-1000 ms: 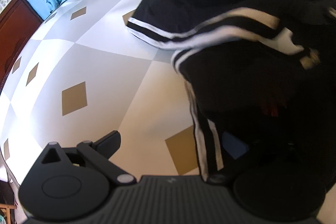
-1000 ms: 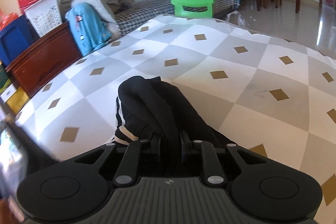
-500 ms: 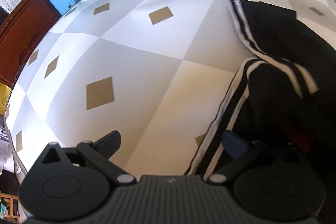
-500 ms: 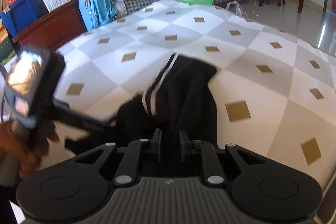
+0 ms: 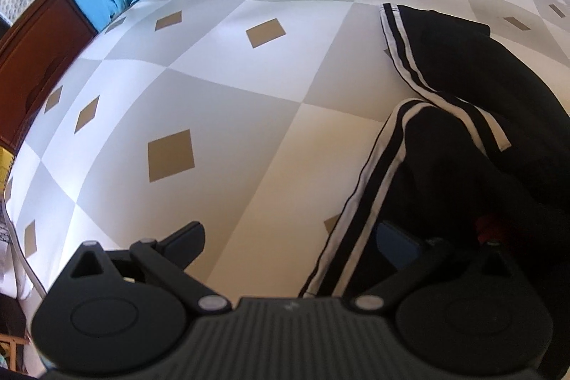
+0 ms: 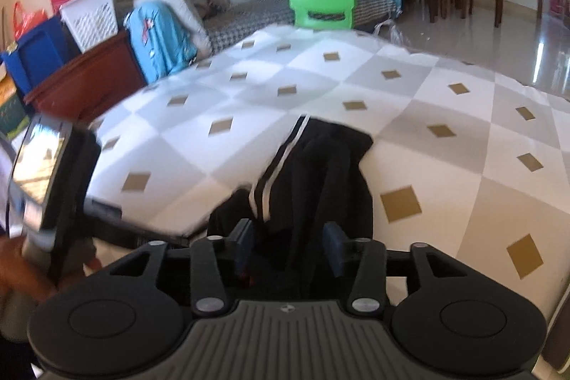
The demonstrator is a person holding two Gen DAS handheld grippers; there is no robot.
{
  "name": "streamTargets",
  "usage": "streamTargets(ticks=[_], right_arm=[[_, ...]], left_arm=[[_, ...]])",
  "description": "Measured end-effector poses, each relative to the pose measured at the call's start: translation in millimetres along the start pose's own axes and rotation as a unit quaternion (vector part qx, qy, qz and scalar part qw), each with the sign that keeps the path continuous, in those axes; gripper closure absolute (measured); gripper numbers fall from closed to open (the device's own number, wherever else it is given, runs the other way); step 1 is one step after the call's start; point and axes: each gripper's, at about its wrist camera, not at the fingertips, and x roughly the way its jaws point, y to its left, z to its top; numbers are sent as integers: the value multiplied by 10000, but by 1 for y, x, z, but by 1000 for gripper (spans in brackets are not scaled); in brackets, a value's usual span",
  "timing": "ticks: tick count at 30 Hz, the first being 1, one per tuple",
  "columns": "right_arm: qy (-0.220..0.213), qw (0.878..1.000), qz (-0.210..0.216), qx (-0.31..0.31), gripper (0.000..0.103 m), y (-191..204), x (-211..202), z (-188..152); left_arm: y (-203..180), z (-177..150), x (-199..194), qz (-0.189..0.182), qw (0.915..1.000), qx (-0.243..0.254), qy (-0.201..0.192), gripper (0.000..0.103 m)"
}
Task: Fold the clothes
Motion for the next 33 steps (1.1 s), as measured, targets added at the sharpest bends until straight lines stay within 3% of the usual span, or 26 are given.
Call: streamTargets(ticks=[19, 33], right_arm=[[235, 9978, -323, 529, 42, -14, 87, 28], [587, 9966, -350, 465, 44, -13, 139, 26]], left_arm=[[-13, -4, 14, -300, 9989, 159, 321, 0], [-23, -4, 16, -304, 9985, 310, 347, 0]])
